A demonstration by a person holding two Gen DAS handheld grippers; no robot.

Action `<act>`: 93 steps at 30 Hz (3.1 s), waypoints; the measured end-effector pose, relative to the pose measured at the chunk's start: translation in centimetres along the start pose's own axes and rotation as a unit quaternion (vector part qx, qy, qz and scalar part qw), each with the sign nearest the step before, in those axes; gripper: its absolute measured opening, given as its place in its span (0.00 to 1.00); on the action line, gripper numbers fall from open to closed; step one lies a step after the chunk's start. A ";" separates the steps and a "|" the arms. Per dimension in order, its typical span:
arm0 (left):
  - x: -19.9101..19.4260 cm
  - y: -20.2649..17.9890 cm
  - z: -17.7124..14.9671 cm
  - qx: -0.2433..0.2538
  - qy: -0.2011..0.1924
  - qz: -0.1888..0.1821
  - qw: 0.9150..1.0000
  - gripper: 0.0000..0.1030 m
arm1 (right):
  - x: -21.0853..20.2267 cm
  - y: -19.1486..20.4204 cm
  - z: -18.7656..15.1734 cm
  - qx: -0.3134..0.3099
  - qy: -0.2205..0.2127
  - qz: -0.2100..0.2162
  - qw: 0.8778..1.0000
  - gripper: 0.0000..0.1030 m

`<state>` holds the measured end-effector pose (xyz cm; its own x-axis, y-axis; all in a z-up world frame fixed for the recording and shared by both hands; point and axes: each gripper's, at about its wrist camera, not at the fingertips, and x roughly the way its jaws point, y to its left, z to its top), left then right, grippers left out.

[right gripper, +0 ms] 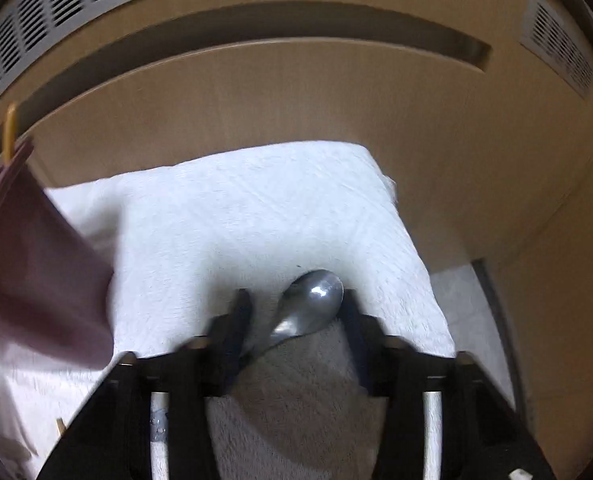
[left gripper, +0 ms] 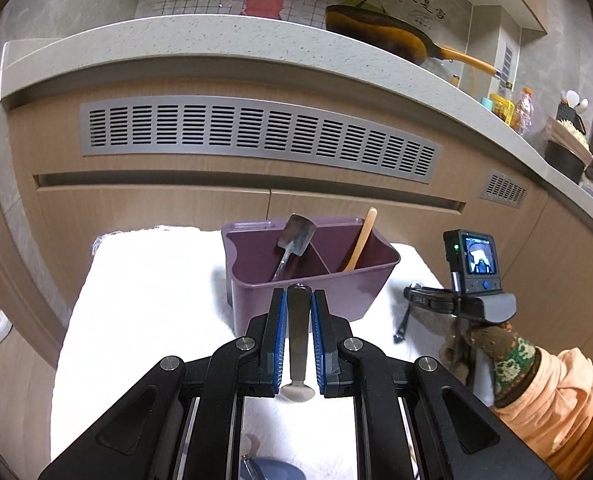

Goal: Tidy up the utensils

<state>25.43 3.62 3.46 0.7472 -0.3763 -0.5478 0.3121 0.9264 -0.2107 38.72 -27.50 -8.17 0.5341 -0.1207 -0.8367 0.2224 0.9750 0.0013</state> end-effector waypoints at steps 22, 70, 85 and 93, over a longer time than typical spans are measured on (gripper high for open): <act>-3.0 -3.3 -0.1 0.017 0.002 -0.013 1.000 0.12 | -18.0 -0.7 -2.3 -0.113 -0.092 0.128 0.981 0.02; -6.5 -4.0 2.5 0.043 -0.054 0.021 0.997 0.12 | -26.9 5.9 -2.6 -0.205 -0.292 0.140 0.924 0.26; 5.9 -0.4 -7.2 0.102 0.263 0.053 0.958 0.24 | -20.0 5.2 -7.3 -0.236 -0.169 0.171 0.942 0.26; 8.4 1.7 -7.2 0.061 0.299 0.060 0.951 0.32 | -18.4 5.1 -8.2 -0.240 -0.146 0.180 0.943 0.26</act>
<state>28.01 2.15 -7.32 0.3270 -0.1593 -0.9315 0.3393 0.9398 -0.0416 23.35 -18.78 2.73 0.7215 0.2572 -0.6429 -0.3745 0.9259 -0.0499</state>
